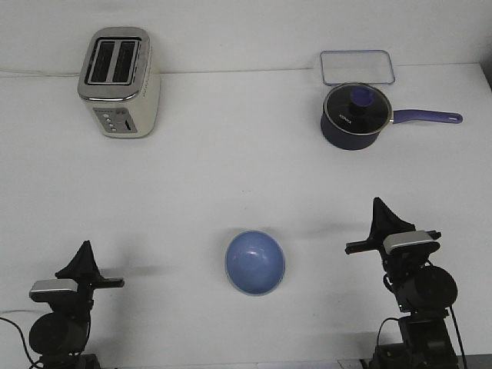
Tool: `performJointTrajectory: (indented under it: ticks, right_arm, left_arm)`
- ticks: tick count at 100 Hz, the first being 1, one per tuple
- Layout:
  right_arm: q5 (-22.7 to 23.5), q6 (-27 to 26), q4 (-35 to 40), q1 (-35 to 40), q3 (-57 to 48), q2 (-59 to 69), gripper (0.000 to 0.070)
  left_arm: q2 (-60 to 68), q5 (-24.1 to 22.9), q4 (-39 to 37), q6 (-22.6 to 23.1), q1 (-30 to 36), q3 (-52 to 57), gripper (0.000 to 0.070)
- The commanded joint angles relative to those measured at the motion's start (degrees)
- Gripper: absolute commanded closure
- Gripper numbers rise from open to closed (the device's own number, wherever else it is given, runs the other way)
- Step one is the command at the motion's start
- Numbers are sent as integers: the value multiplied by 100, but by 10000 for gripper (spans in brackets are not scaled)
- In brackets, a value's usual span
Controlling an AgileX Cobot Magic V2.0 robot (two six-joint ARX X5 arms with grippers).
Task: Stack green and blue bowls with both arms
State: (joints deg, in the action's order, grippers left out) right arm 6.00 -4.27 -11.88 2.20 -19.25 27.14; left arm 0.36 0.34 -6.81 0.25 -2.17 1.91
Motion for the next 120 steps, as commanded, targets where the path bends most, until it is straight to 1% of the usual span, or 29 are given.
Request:
performJointTrajectory:
  ticks: [1,47,60,69,73,94,105,114,120]
  right_arm:
    - [-4,-22,-55,9,-46,24,700]
    - [-7,-2,-55,9,-46,24,700]
    - [-116,492,70,-2,-7,-81,700]
    - [-413,922,345,-2,240,-376,700]
    - [-501,1073,446,-2,426,-584,700]
    - [-522,1821,1178,-9,1384,-2096,700]
    - [-632,1875,1521,-92,1611,-2669,700]
    - [-645,1882,1318,-160,1838,-2708,700]
    - [-651,1864,1464,-168,1851,-2708,700]
  left_arm:
    - [-9,9,-61,52,-4,-111,685]
    - [-9,9,-61,52,-4,-111,685]
    - [-9,9,-61,52,-4,-111,685]
    - [-9,9,-61,52,-4,-111,685]
    - [-9,9,-61,52,-4,-111,685]
    - [-9,9,-61,52,-4,-111,685]
    - [-9,9,-61,52,-4,-111,685]
    - [-9,9,-59,52,-4,-111,685]
    - [-13,9,-63,52,-7,-111,685]
